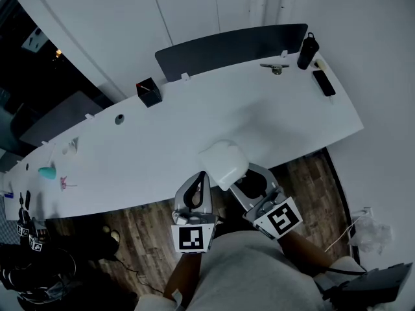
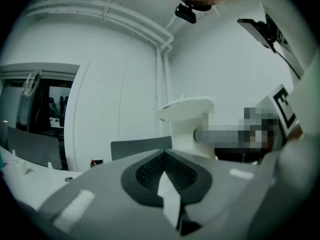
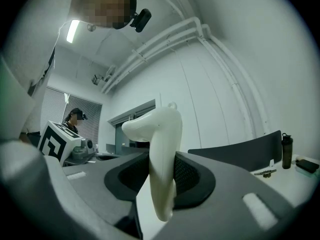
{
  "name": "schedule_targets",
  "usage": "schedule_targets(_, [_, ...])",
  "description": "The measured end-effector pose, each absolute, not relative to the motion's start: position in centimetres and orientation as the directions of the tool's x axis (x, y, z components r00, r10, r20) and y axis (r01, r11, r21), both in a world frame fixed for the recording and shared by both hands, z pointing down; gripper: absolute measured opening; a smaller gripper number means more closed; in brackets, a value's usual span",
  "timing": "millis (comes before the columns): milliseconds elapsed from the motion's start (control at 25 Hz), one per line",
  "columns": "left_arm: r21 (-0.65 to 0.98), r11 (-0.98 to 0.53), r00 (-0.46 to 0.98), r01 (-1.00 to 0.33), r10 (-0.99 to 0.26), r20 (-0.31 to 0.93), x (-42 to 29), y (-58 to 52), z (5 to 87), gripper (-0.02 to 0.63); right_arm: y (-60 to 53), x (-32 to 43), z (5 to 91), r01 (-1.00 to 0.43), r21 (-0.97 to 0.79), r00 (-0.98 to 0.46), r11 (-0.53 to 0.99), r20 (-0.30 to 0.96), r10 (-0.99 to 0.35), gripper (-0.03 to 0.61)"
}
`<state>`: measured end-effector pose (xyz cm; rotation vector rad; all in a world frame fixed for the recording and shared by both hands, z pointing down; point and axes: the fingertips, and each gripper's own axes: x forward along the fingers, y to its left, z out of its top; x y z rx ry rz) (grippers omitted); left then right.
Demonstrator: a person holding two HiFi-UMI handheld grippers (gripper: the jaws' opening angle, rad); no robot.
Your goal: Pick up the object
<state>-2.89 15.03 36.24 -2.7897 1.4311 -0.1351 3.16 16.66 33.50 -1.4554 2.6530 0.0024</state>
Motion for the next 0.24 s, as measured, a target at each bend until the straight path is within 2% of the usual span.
schedule_targets(240, [-0.046,-0.585,0.582,-0.810,-0.811,0.064,-3.75,15.39,36.35,0.000,17.24,2.16,33.46,-0.837,-0.046,-0.538,0.545,-0.107,-0.836,0.133])
